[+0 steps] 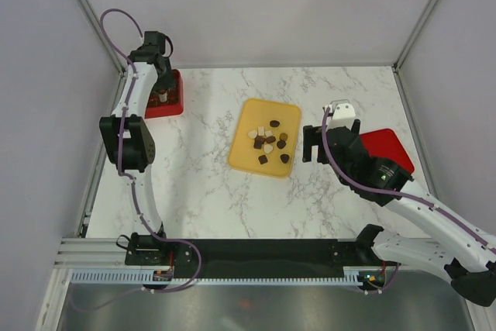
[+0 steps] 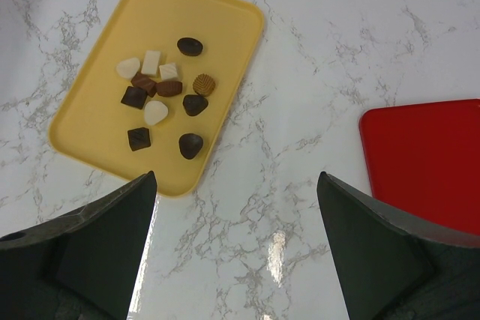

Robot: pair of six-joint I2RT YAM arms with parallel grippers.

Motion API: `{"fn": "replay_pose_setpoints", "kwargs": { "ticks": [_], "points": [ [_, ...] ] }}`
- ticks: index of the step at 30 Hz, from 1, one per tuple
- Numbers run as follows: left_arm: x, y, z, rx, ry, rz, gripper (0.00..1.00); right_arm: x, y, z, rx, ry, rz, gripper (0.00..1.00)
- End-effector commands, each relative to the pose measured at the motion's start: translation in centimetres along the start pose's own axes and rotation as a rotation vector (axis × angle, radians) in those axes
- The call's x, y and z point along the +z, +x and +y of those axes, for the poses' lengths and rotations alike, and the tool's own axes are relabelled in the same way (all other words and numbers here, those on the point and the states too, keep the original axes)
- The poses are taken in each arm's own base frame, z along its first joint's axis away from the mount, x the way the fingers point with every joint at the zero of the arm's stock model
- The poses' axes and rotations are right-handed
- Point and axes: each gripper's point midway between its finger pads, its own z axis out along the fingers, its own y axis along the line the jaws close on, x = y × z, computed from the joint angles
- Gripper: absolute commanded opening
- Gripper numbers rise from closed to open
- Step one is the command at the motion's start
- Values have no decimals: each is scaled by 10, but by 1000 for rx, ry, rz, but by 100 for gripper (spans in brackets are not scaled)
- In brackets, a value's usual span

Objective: Pack the chocolate

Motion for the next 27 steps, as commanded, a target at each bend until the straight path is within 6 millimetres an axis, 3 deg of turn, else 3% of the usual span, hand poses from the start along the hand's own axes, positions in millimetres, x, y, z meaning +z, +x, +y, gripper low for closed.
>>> {"fn": "replay_pose_setpoints", "kwargs": {
  "ticks": [1, 5, 8, 11, 12, 14, 15, 16, 17, 18, 23, 24, 27],
  "points": [
    [-63, -31, 0, 23, 60, -139, 51, -7, -20, 0, 28, -3, -51, 97],
    [-94, -20, -12, 36, 104, -154, 51, -11, -20, -1, 38, -7, -40, 97],
    [-119, 0, -30, 62, 158, -150, 51, -16, -20, -3, 46, -16, -37, 97],
    [-146, 25, -56, 111, 233, -149, 51, -21, -21, -7, 53, -11, -41, 97],
    [-151, 43, -70, 151, 263, -129, 51, -22, -21, -9, 54, -8, -40, 97],
    [-175, 54, -81, 176, 305, -158, 51, -25, -19, -12, 58, -5, -38, 97],
    [-180, 74, -95, 218, 337, -136, 51, -26, -19, -13, 61, -3, -37, 97],
    [-196, 79, -100, 226, 373, -158, 51, -28, -18, -14, 64, -5, -36, 96],
    [-202, 87, -107, 241, 403, -156, 51, -28, -17, -14, 69, -4, -35, 97],
    [-207, 108, -122, 281, 453, -125, 51, -28, -16, -14, 68, -5, -32, 97],
    [-234, 160, -147, 343, 546, -93, 51, -28, -12, -16, 68, 2, -23, 97],
    [-235, 178, -153, 374, 553, -74, 51, -28, -11, -17, 66, 6, -21, 97],
    [-233, 203, -160, 408, 548, -53, 52, -28, -10, -17, 65, 9, -18, 97]
  ]
}}
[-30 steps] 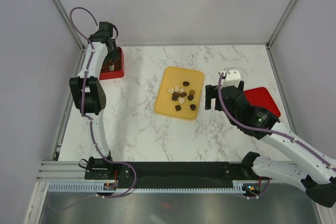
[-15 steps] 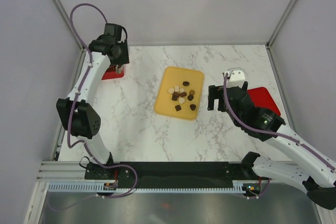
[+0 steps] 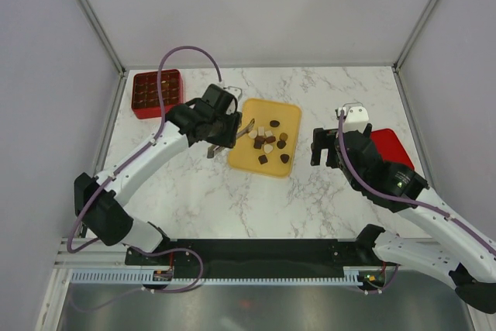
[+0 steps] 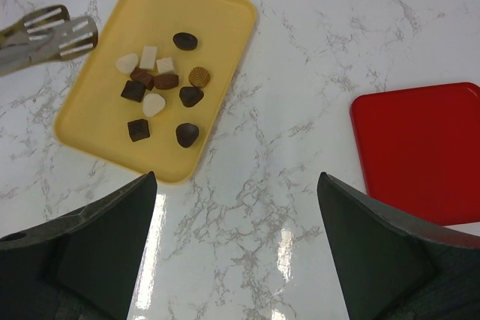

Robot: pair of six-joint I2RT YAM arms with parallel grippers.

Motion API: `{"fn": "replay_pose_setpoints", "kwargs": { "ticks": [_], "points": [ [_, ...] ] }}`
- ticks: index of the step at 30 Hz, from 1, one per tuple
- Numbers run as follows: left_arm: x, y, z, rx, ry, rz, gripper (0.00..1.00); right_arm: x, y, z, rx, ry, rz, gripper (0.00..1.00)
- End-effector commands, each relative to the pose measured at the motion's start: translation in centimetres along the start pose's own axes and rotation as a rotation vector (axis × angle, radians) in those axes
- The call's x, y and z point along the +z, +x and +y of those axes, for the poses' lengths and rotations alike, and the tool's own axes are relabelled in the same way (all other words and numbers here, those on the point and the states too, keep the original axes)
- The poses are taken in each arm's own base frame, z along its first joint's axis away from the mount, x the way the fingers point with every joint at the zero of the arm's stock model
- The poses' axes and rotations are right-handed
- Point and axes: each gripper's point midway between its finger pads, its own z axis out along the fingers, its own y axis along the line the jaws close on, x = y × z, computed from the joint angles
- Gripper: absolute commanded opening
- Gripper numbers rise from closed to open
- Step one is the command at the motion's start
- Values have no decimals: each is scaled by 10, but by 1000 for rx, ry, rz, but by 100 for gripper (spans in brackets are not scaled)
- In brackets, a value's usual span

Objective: Pack the chocolate

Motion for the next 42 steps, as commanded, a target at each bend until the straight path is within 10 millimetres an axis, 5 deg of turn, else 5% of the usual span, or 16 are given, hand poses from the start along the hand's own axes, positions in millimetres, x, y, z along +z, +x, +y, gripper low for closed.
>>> {"fn": "replay_pose_setpoints", "kwargs": {
  "ticks": [1, 5, 22, 35, 36, 42],
  "points": [
    [-1, 7, -18, -14, 22, -36, 52, -5, -9, -2, 29, 5, -23, 97],
    [16, 28, -17, 6, 5, 26, 52, -5, -9, -3, 24, 10, -23, 97],
    [62, 55, -15, 27, -43, 175, 52, -6, -12, -7, 22, 25, -38, 97],
    [81, 43, -21, 27, -48, 188, 52, -6, -12, -10, 16, 39, -43, 97],
    [92, 15, -18, 88, -67, 70, 50, -6, -12, -10, 15, 41, -43, 97],
    [93, 12, -20, 87, -64, 69, 47, -4, -12, -10, 9, 46, -43, 96]
  ]
}}
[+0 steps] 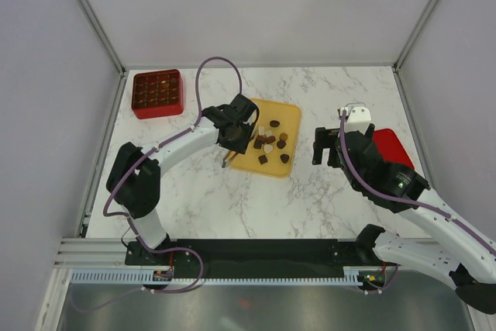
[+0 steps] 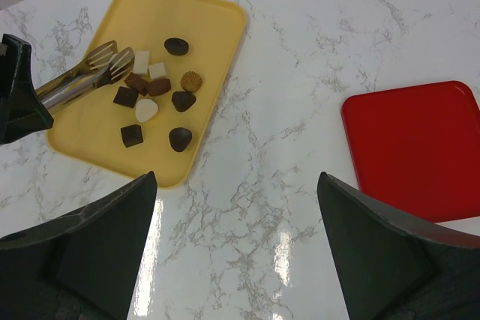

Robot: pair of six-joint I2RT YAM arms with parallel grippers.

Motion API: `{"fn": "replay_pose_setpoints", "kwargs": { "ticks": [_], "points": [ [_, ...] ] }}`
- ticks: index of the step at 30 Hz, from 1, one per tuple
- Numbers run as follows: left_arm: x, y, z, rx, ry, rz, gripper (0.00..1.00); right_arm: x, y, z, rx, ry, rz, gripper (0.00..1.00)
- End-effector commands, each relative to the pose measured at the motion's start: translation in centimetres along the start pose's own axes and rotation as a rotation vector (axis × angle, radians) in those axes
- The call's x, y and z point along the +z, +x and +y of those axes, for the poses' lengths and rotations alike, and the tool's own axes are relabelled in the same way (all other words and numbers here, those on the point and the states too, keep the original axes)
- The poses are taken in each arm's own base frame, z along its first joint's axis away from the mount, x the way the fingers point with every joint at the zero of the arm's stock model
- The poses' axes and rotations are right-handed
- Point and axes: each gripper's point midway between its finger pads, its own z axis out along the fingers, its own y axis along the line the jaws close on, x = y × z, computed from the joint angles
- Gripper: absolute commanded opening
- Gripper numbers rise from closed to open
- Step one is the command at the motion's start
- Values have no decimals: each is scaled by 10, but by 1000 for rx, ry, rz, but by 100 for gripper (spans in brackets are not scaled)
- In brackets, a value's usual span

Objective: Pack the chocolate

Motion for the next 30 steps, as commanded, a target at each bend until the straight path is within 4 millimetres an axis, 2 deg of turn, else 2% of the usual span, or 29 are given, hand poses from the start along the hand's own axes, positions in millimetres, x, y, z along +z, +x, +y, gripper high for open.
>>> {"fn": "replay_pose_setpoints", "kwargs": {
  "ticks": [1, 10, 17, 21, 23, 24, 26, 27, 28, 29, 30],
  "points": [
    [-7, -30, 0, 14, -5, -101, 45, -3, -10, -4, 4, 18, -29, 97],
    [-23, -24, 6, -9, -23, -84, 40, -4, -10, -4, 15, 12, -33, 97],
    [-48, -37, 9, -35, -27, -119, 37, -7, -12, -3, 30, -3, -40, 96],
    [-65, -52, 10, -51, -33, -150, 35, -9, -13, -2, 38, -12, -44, 96],
    [-69, -57, 20, -55, -68, -147, 35, -9, -13, -1, 40, -19, -42, 96],
    [-77, -69, 24, -64, -74, -176, 35, -9, -12, -1, 42, -21, -39, 96],
    [-80, -79, 46, -94, -119, -177, 34, -10, -12, 0, 45, -30, -40, 96],
    [-89, -93, 54, -114, -122, -211, 34, -10, -12, 1, 45, -34, -38, 96],
    [-93, -101, 74, -154, -144, -223, 34, -10, -12, 1, 48, -34, -41, 96],
    [-91, -104, 84, -168, -157, -214, 34, -10, -12, 1, 46, -34, -41, 96],
    [-101, -117, 96, -194, -167, -248, 34, -10, -12, 1, 47, -36, -42, 96]
  ]
}}
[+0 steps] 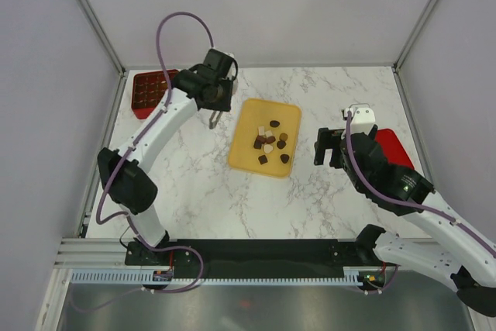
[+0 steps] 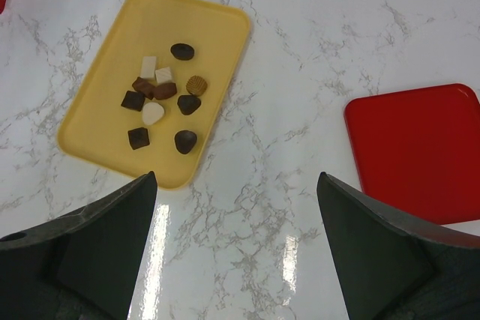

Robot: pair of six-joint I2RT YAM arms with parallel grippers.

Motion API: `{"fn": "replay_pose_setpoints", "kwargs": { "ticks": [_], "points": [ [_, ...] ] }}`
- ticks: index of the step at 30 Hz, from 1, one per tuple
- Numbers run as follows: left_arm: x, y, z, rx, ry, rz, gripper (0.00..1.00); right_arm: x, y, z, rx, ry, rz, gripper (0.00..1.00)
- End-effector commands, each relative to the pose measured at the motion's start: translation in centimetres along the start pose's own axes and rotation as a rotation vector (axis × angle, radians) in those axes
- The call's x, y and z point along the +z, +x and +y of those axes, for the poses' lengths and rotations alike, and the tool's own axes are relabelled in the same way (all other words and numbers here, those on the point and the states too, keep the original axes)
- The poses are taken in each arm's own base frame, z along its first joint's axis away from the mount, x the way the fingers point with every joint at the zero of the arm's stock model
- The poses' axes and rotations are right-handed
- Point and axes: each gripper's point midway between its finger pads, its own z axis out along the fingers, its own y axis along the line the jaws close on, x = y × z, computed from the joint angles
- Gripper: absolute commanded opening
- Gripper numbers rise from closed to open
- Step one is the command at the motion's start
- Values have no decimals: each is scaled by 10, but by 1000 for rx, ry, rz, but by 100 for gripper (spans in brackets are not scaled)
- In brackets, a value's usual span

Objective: Pack the chocolate

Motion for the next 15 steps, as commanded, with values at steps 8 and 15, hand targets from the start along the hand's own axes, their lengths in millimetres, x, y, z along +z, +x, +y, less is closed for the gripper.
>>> {"fn": "replay_pose_setpoints", "kwargs": {
  "ticks": [8, 15],
  "points": [
    [-8, -73, 163, -299, -246, -119, 35, 0, -7, 18, 40, -84, -16, 96],
    [20, -91, 239, -435, -335, -145, 35, 6, -6, 23, 28, -92, -21, 97]
  ]
}}
